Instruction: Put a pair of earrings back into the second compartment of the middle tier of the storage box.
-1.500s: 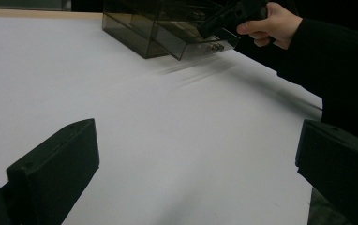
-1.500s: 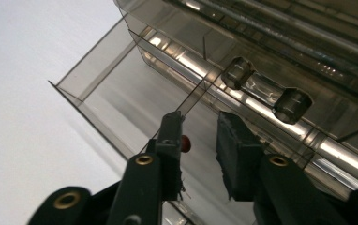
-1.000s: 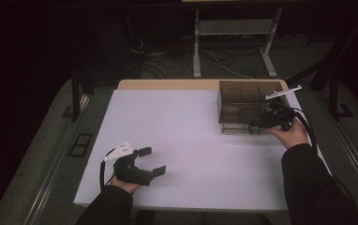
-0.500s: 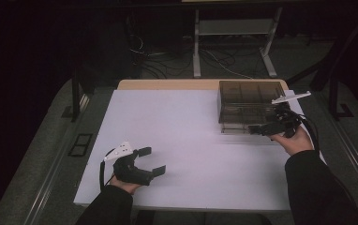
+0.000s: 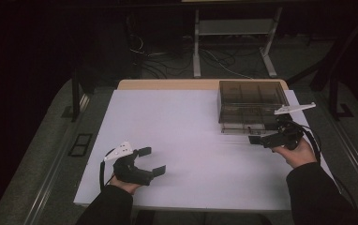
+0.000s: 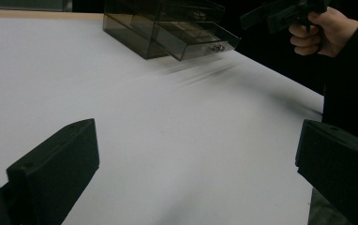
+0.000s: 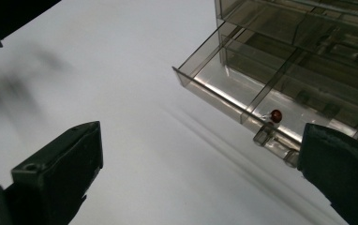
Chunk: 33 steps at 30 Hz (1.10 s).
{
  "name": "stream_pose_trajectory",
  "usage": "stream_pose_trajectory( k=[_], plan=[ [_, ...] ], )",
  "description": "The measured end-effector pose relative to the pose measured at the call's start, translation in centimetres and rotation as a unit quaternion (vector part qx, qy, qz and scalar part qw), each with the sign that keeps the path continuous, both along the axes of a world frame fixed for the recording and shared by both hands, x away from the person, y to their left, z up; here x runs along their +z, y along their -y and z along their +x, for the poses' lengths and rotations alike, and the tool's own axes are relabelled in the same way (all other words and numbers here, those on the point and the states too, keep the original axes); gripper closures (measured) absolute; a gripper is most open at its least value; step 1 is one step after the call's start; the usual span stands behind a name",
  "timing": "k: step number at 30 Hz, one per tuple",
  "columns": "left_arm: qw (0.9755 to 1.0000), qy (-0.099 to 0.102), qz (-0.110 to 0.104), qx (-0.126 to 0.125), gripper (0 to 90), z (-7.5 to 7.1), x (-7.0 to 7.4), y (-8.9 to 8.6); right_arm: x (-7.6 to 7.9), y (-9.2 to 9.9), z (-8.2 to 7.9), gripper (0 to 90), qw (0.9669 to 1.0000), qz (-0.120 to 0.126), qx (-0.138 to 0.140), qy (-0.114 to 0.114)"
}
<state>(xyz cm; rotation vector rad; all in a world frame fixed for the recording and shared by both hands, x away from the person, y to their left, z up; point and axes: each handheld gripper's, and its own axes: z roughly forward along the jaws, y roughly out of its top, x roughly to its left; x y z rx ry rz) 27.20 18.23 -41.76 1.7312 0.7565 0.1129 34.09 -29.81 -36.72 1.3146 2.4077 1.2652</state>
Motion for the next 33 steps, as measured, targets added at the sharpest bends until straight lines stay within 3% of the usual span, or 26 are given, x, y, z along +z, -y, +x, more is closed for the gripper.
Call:
stream_pose_trajectory(
  k=[20,33],
  plan=[
    [1.0,-0.001,0.004,-0.001,0.0,0.0,0.0,0.0,-2.6,-1.1,-3.6,0.0,0.9995,0.023,0.004,0.019],
    [0.9999,-0.003,0.008,-0.006,0.0,0.2,-0.1,0.1,-4.7,-1.4,-5.4,0.0,0.9991,0.019,0.0,0.038]
  ],
)
